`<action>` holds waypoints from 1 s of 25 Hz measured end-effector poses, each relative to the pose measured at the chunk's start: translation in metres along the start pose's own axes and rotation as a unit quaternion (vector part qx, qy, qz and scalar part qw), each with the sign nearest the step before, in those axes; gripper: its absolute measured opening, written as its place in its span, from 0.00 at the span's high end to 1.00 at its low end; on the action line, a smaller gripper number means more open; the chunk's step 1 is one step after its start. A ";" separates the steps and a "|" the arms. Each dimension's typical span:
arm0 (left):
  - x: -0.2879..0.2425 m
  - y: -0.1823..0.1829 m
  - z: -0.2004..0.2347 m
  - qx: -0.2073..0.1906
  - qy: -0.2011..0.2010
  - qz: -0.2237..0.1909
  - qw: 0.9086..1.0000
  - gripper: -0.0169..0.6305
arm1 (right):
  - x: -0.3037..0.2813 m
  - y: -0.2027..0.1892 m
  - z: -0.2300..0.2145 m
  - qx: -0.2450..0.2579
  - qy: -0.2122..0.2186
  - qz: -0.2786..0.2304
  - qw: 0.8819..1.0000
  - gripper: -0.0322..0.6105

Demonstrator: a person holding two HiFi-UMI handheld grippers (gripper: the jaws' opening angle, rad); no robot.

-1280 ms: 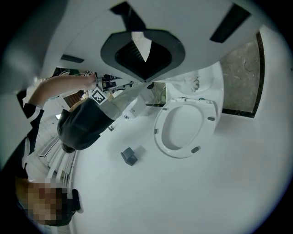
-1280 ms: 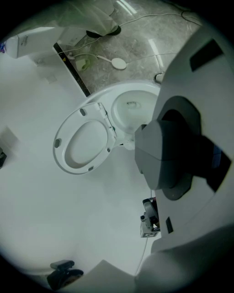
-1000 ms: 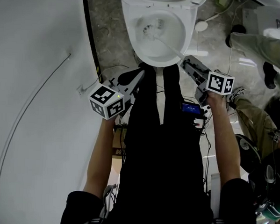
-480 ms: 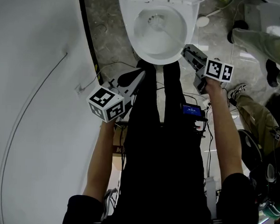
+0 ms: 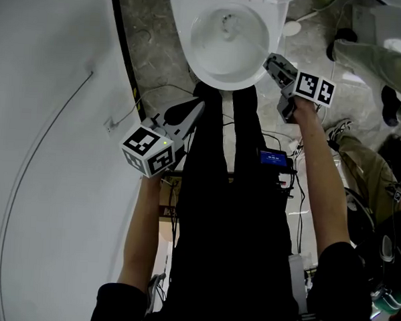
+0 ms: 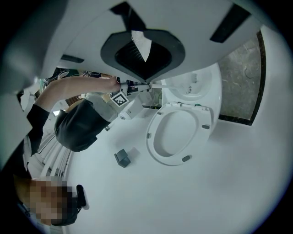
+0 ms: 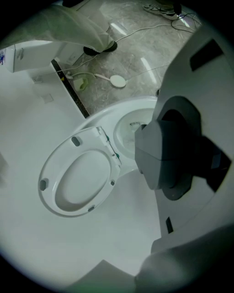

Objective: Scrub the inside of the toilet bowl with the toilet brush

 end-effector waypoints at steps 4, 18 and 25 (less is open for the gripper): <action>-0.001 -0.007 -0.001 0.006 0.004 -0.001 1.000 0.96 | -0.003 0.004 -0.007 -0.019 -0.004 -0.011 1.000 0.70; -0.022 0.012 0.004 0.015 -0.001 0.004 1.000 0.96 | -0.038 0.051 -0.015 -0.063 -0.025 -0.038 0.997 0.70; -0.024 0.014 0.006 0.017 0.000 0.004 1.000 0.96 | -0.052 0.055 -0.010 -0.054 -0.027 -0.039 0.997 0.70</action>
Point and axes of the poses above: the fingertips, and each gripper's own axes: x backward along the fingers, z to its left, y out of its top, the point moved 9 cm from there along x, backward along the fingers, and after that the axes turned 8 degrees about y, right-handed, at the moved point
